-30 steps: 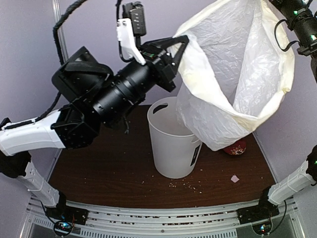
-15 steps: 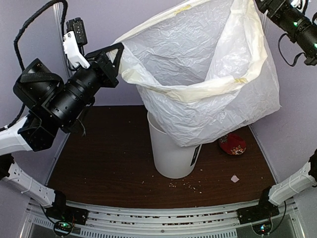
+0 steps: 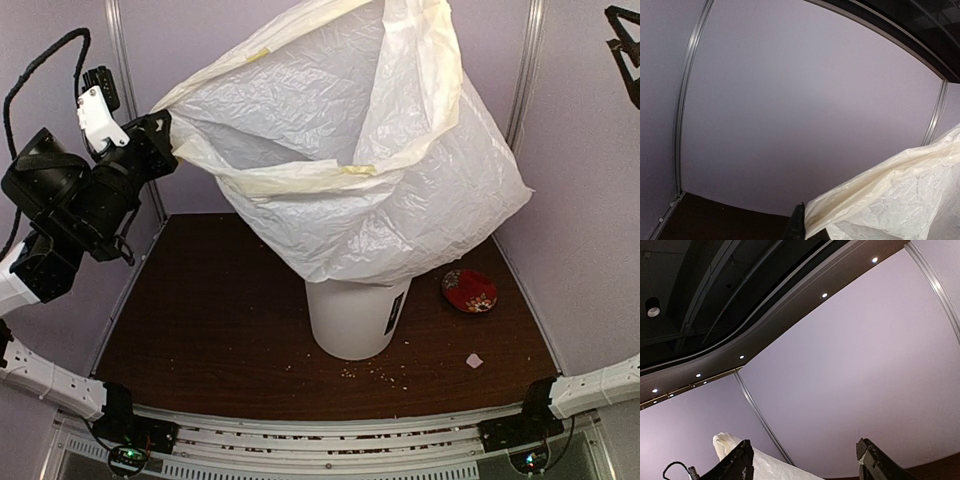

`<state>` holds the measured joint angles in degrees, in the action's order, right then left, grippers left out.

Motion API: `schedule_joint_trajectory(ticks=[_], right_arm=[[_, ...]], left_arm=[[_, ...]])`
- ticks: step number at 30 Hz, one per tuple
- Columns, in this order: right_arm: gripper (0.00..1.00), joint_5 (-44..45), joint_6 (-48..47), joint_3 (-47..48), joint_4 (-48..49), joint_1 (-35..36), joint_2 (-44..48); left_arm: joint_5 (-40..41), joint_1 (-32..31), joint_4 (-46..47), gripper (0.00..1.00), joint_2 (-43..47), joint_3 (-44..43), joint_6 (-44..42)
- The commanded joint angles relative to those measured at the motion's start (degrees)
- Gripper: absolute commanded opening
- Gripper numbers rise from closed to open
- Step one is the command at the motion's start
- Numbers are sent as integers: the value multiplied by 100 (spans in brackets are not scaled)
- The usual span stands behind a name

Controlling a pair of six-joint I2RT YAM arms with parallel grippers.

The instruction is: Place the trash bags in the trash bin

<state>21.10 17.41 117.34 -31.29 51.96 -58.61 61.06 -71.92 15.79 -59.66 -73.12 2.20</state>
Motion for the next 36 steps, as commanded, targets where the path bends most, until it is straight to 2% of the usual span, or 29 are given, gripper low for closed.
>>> schedule_joint_trajectory(ticks=[1, 3, 5, 8, 12, 15, 20, 24, 29, 36], right_arm=[[69, 495, 870, 285, -1277, -22, -291], [63, 1624, 1724, 196, -2295, -17, -202], [59, 2073, 2438, 30, -3130, -25, -91], [58, 1429, 3035, -669, -3484, -16, 168], [57, 594, 3574, -1606, -3368, -24, 678], [57, 300, 3574, -1943, -3343, -21, 831], [58, 53, 3348, -1822, -3686, -21, 422], [62, -17, 3011, -1704, -3833, -28, 64], [67, -383, 2312, -1052, -4648, -91, -623], [73, -993, 1994, -1282, -4649, -258, -792]], left_arm=[[30, 175, -228, 0, -26, 18, 69], [-56, 283, -306, 0, -1, 18, 122], [-104, 377, -470, 0, -5, -44, 232], [-138, 416, -725, 0, -111, -243, 289], [-207, 424, -840, 0, -210, -359, 282], [-188, 433, -820, 0, -215, -360, 281], [-156, 449, -820, 0, -230, -411, 291], [-142, 460, -870, 0, -231, -472, 260], [-56, 514, -910, 0, -192, -496, 238], [-143, 792, -970, 0, -248, -484, 227]])
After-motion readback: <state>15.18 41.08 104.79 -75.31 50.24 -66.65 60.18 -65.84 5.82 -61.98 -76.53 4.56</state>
